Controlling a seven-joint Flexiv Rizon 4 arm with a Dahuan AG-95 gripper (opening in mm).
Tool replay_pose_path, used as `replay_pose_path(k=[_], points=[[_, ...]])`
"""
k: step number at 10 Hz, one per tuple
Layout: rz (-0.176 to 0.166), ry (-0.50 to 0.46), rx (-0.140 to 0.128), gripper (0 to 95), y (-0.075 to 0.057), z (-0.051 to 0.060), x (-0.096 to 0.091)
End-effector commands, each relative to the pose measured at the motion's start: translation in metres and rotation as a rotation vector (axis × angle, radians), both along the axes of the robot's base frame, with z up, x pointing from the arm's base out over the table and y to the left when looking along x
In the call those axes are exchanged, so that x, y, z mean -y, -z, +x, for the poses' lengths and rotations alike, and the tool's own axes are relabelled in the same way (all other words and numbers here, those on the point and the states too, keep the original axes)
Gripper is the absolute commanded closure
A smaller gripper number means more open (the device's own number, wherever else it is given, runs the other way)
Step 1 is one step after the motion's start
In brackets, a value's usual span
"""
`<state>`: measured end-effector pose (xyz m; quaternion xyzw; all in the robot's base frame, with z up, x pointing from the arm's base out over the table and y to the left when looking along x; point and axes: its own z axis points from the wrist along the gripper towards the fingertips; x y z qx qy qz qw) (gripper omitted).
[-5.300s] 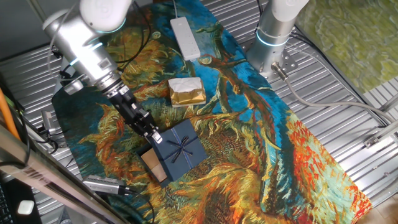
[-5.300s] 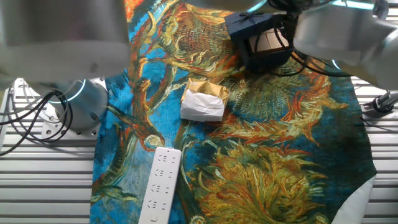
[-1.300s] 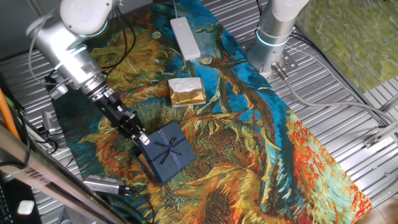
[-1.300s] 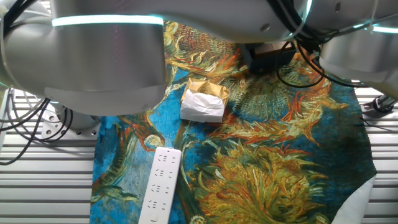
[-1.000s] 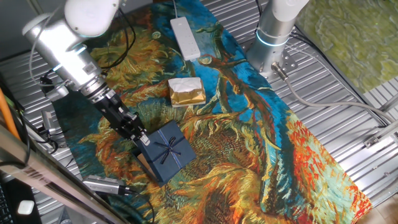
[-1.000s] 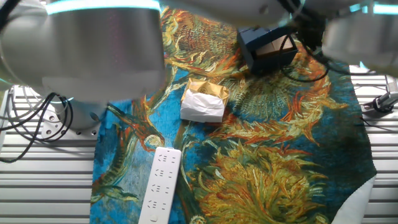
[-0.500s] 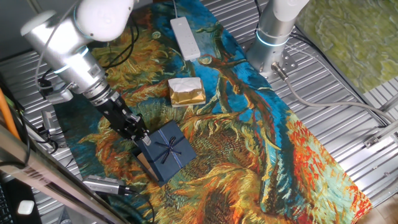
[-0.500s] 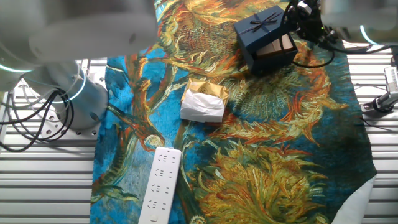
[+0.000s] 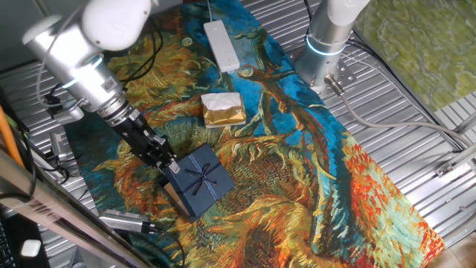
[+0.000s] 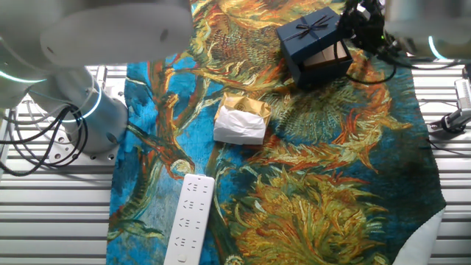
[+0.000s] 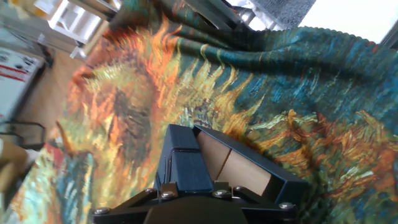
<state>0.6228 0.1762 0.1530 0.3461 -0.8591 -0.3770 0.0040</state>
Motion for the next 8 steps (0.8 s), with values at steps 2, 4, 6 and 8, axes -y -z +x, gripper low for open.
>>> replay_pose_path(k=[2, 4, 6, 8], points=[[0.016, -0.011, 0.029, 95.0, 0.0001, 0.0, -0.0011], [0.029, -0.012, 0.034, 95.0, 0.0001, 0.0, -0.0011], [0.069, 0.002, 0.014, 95.0, 0.0001, 0.0, -0.0011], [0.075, -0.011, 0.015, 95.0, 0.0001, 0.0, -0.0011]])
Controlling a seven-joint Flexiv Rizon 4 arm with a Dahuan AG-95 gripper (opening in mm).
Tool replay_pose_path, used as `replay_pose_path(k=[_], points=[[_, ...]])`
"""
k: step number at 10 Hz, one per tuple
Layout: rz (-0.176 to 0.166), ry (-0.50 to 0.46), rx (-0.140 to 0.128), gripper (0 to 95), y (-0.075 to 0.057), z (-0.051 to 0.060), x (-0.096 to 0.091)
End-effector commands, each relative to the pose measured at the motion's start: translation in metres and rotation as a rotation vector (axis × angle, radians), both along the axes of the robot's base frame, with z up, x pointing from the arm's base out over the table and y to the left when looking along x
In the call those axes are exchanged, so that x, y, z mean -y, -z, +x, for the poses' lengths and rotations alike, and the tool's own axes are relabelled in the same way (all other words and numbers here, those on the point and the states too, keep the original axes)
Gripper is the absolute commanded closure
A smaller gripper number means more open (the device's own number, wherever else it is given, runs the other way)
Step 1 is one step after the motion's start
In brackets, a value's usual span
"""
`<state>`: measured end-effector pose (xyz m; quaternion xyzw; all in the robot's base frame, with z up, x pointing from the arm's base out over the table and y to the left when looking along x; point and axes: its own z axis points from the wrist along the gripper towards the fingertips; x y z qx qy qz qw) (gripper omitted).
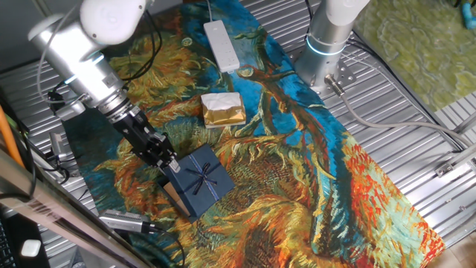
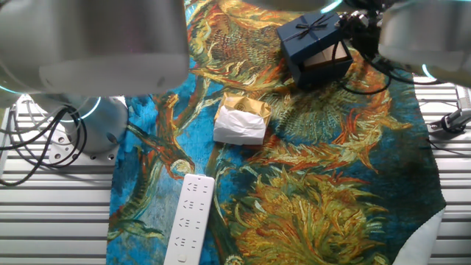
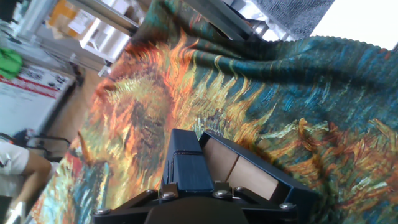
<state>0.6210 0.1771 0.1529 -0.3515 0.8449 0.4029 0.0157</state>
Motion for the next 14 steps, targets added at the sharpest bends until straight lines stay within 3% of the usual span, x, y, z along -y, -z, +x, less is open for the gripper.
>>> replay_pose_path(k=[1, 3, 4, 7, 10, 14], points=[[0.008, -0.01, -0.006, 95.0, 0.0, 0.0019, -0.0003], [0.024, -0.009, -0.027, 95.0, 0.0, 0.0019, -0.0003], [0.049, -0.004, -0.051, 95.0, 0.0, 0.0019, -0.0003], [0.07, -0.011, -0.086, 95.0, 0.0, 0.0019, -0.0003], [0.087, -0.016, -0.09, 95.0, 0.0, 0.0019, -0.0003], [0.086, -0.017, -0.09, 95.0, 0.0, 0.0019, -0.0003]])
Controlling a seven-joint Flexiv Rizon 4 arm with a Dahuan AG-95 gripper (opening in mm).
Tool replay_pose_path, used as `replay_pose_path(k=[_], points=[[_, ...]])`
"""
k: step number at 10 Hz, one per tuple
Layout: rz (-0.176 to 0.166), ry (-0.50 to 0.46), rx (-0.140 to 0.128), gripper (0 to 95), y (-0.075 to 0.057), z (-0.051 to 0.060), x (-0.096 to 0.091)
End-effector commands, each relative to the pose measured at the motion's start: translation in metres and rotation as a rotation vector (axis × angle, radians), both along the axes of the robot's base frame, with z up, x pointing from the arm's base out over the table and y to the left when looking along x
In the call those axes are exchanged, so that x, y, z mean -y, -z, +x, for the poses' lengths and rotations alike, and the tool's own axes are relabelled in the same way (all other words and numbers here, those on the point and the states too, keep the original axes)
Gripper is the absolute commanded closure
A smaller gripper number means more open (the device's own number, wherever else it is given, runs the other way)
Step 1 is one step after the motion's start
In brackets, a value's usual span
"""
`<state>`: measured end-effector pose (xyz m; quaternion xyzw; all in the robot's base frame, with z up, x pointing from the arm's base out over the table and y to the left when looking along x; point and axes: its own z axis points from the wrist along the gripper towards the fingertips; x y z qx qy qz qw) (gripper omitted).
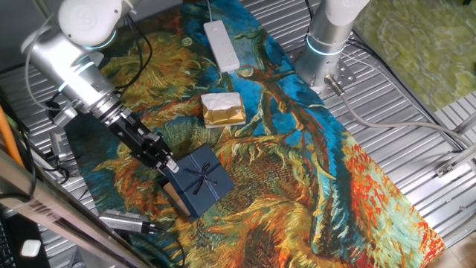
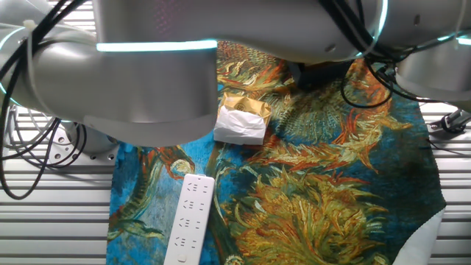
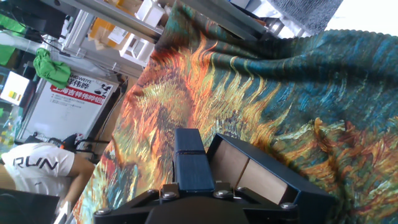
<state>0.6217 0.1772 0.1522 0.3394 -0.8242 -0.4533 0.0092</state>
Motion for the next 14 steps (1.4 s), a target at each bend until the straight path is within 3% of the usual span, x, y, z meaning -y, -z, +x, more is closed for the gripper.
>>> replay_pose_path(k=[1, 4, 14], points=[[0.003, -0.001, -0.004, 95.0, -0.0007, 0.0012, -0.0002], [0.005, -0.004, -0.01, 95.0, -0.0007, 0.0012, -0.0002], [-0.001, -0.013, 0.014, 95.0, -0.0007, 0.0012, -0.0002]])
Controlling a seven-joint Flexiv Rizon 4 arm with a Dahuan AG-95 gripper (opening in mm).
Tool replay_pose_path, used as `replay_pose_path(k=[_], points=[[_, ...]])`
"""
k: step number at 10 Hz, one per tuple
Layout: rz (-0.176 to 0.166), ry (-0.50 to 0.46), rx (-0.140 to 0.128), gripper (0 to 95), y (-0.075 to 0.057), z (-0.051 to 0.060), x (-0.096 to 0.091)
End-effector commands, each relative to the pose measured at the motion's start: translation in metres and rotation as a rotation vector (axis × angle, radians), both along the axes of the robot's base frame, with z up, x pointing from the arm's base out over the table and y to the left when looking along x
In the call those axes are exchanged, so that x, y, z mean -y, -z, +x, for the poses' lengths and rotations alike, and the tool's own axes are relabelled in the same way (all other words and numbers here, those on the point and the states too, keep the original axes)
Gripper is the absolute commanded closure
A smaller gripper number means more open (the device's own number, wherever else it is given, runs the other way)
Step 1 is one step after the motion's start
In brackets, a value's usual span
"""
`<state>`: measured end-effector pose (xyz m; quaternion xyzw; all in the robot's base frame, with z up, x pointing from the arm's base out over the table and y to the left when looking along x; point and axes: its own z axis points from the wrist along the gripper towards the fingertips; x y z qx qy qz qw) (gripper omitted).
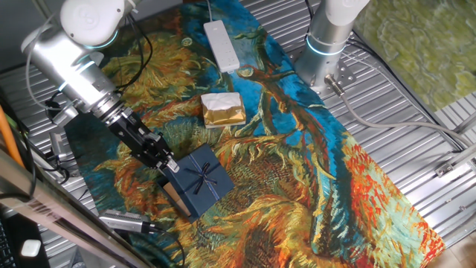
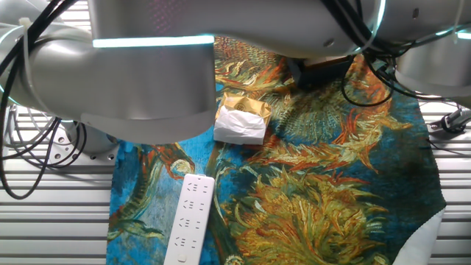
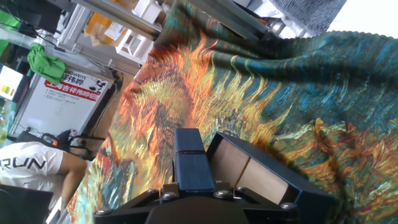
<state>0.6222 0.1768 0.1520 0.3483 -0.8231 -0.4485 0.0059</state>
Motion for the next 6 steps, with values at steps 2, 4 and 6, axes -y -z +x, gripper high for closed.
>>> replay_pose_path(k=[2, 4, 6], points=[[-0.003, -0.001, 0.004, 95.0, -0.0009, 0.0006, -0.0006], [-0.005, -0.005, 0.011, 95.0, -0.0009, 0.0006, -0.0006], [-0.002, -0.01, 0.016, 95.0, -0.0009, 0.0006, -0.0006]])
